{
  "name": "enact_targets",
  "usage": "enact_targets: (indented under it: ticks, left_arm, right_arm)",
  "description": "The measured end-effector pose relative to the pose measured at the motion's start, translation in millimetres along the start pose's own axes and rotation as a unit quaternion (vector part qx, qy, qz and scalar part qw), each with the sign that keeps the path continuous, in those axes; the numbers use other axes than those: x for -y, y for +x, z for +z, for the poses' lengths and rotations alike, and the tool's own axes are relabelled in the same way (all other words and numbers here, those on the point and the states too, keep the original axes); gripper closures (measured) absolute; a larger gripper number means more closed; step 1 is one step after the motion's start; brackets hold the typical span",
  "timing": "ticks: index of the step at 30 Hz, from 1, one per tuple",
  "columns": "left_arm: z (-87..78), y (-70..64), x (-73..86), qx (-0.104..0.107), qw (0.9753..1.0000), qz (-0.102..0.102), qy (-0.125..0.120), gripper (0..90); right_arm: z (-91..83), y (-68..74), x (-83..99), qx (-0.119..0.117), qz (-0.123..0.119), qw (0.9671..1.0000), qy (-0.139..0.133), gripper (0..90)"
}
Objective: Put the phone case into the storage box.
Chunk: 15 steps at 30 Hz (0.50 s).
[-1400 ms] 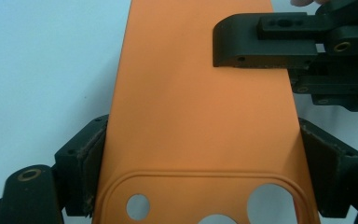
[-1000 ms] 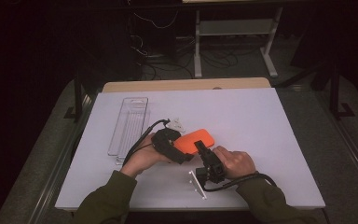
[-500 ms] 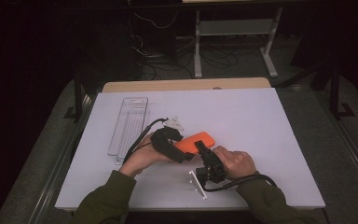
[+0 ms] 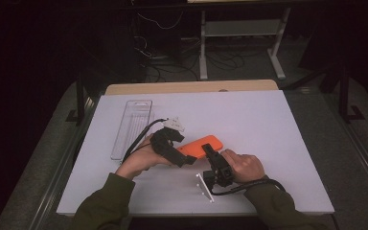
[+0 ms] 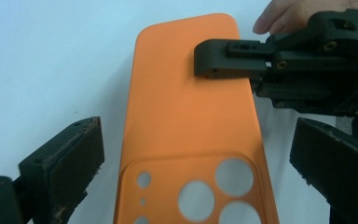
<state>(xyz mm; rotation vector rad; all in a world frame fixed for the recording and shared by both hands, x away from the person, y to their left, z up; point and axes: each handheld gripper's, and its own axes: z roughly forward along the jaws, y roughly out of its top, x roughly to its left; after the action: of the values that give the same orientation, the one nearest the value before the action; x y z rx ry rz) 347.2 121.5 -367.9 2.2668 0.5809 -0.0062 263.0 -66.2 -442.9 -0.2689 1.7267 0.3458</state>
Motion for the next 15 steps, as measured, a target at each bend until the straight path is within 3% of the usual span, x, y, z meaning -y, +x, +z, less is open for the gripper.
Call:
enact_targets:
  ticks: [6, 15]
  left_arm:
    - [-6.0, 3.8, 2.4, -0.001, 1.0000, 0.000, -0.002, 0.0]
    - [-10.5, 8.8, 6.8, -0.015, 0.9999, 0.002, 0.001, 0.0]
  right_arm:
    - [1.2, -0.8, 7.8, -0.005, -0.004, 0.9999, 0.008, 81.8]
    - [0.7, -6.3, 21.4, -0.009, 0.016, 0.9995, 0.025, 81.7]
